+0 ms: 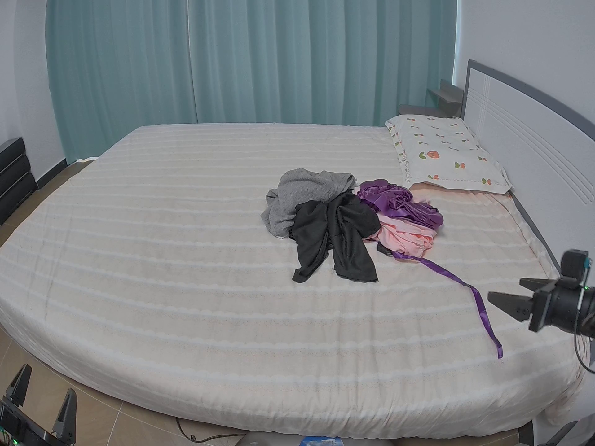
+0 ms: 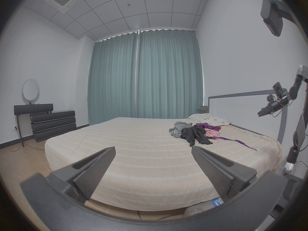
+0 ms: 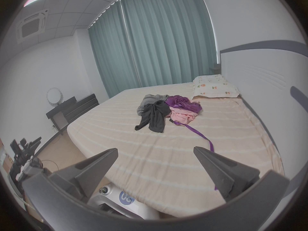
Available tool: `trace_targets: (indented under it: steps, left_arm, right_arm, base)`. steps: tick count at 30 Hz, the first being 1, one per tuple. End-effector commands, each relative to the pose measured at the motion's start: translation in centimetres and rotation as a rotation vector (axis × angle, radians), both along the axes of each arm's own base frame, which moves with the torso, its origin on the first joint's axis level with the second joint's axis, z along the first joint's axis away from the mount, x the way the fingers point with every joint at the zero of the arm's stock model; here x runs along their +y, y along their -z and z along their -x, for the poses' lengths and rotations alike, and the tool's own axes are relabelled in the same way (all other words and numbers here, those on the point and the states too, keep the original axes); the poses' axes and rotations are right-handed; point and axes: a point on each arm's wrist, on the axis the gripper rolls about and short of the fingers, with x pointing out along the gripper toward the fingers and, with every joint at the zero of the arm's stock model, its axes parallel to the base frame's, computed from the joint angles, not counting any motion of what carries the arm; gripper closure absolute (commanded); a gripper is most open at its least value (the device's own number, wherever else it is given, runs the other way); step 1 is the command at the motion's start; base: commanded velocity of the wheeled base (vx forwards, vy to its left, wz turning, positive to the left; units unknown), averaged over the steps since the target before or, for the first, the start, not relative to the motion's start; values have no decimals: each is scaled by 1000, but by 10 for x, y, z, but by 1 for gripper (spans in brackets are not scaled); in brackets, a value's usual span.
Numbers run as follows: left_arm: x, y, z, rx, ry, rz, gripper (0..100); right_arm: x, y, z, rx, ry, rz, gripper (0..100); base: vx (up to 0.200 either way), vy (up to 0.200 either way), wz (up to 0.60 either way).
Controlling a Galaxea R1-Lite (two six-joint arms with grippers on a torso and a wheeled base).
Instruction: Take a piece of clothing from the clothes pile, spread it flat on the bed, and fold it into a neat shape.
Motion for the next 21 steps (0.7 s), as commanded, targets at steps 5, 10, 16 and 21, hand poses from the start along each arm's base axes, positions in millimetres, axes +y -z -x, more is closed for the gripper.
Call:
trace_targets:
  steps: [5, 10, 16, 21]
  left_arm:
    - [0, 5, 0, 3, 0, 0, 0]
    - [0, 5, 0, 3, 0, 0, 0]
    - [0, 5, 0, 3, 0, 0, 0]
    - [0, 5, 0, 3, 0, 0, 0]
  right_arm:
    - [45, 48, -158, 169, -13, -30, 0]
    - [64, 73, -205, 180, 15, -9, 0]
    - [88, 96, -243, 202, 36, -76, 0]
    - [105, 136, -269, 237, 66, -78, 0]
  base:
    - [0, 0, 0]
    - [0, 0, 0]
    - [0, 0, 0]
    - [0, 0, 0]
